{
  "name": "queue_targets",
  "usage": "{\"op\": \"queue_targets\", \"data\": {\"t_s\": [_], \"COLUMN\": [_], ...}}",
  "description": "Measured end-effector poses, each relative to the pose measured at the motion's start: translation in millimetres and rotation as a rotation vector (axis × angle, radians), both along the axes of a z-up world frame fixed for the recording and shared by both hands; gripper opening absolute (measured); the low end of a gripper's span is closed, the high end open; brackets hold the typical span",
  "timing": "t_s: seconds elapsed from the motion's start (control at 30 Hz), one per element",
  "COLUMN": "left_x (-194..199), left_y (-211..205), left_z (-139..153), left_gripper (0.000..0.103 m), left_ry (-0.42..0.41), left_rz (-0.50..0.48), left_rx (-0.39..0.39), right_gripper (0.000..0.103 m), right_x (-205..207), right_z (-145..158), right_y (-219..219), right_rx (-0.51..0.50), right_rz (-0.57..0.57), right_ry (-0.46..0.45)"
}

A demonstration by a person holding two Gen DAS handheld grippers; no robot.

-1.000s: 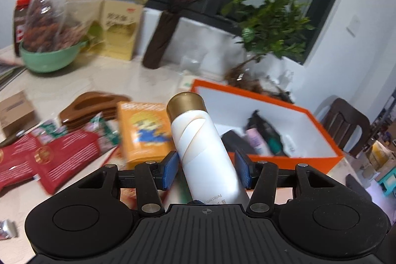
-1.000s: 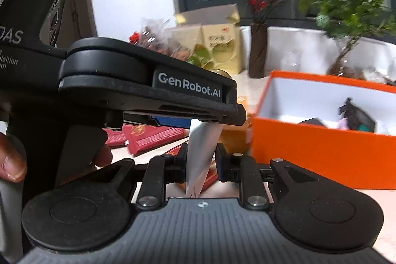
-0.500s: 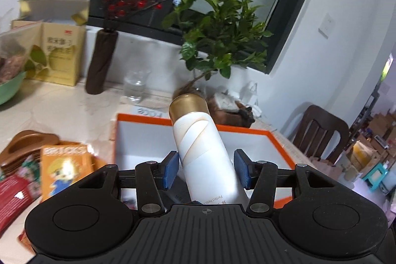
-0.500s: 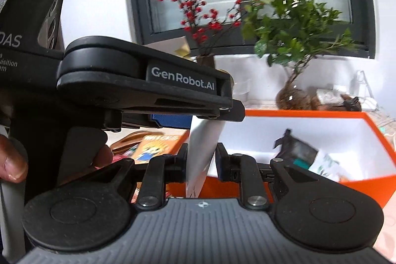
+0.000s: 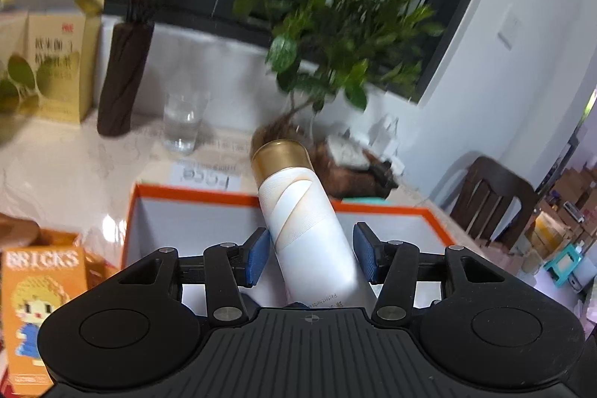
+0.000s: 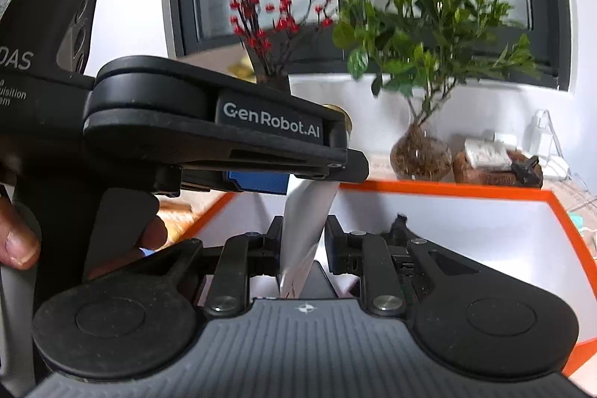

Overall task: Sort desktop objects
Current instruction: 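Open the left gripper to drop the tube into the orange box, then move the left gripper back to the silver-pink vial on the table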

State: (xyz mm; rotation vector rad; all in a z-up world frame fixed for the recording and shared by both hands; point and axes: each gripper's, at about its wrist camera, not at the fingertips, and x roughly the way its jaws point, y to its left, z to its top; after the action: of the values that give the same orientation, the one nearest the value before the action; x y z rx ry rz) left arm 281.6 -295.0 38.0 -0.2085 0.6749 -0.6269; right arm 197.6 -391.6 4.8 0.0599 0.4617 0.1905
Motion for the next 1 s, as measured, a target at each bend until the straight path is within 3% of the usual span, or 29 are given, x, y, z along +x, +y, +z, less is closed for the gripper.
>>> {"op": "queue_targets", "data": {"t_s": [0.17,0.23,0.27,0.3,0.33,0.37,0.4,0.5,0.67,1.0], "left_x": [9.5,9.3,7.0,4.0,0.2,-2.9,-6.9,-10.8,-24.9,-89.7], "left_y": [-3.2,-3.2,-2.8,-1.7,1.5,4.9,9.0,14.2,13.3,36.9], "left_z": [-15.8,-17.2,-16.6,-15.1,-12.3,-9.1,-6.2,-0.8,-2.2,2.1], "left_gripper": [0.055,0.067,0.080,0.087,0.101,0.103,0.103,0.103,0.103,0.103], "left_ry": [0.033,0.020,0.001,-0.024,-0.054,-0.079,-0.101,-0.097,-0.095,-0.120], "left_rz": [0.000,-0.004,0.013,0.031,0.053,0.069,0.077,0.058,0.049,0.023], "left_rx": [0.022,0.032,0.042,0.047,0.041,0.030,0.017,0.008,0.056,0.073], "right_gripper": [0.026,0.028,0.031,0.042,0.049,0.066,0.078,0.090,0.098,0.099], "right_x": [10.8,11.8,12.0,11.7,12.5,10.7,8.5,-0.9,-17.6,-66.5], "right_z": [-17.6,-19.5,-19.4,-18.0,-16.6,-16.3,-15.4,-9.1,1.8,17.2], "right_y": [-2.7,-0.4,-0.2,-0.4,-0.5,0.2,-0.8,-5.2,-1.3,20.2], "right_rx": [0.012,-0.004,0.000,0.002,-0.019,-0.041,-0.053,-0.021,-0.021,-0.073], "right_rz": [0.001,-0.006,-0.016,-0.027,-0.048,-0.067,-0.082,-0.095,-0.100,-0.062], "right_ry": [0.051,0.051,0.053,0.050,0.054,0.048,0.032,-0.017,-0.046,-0.100]}}
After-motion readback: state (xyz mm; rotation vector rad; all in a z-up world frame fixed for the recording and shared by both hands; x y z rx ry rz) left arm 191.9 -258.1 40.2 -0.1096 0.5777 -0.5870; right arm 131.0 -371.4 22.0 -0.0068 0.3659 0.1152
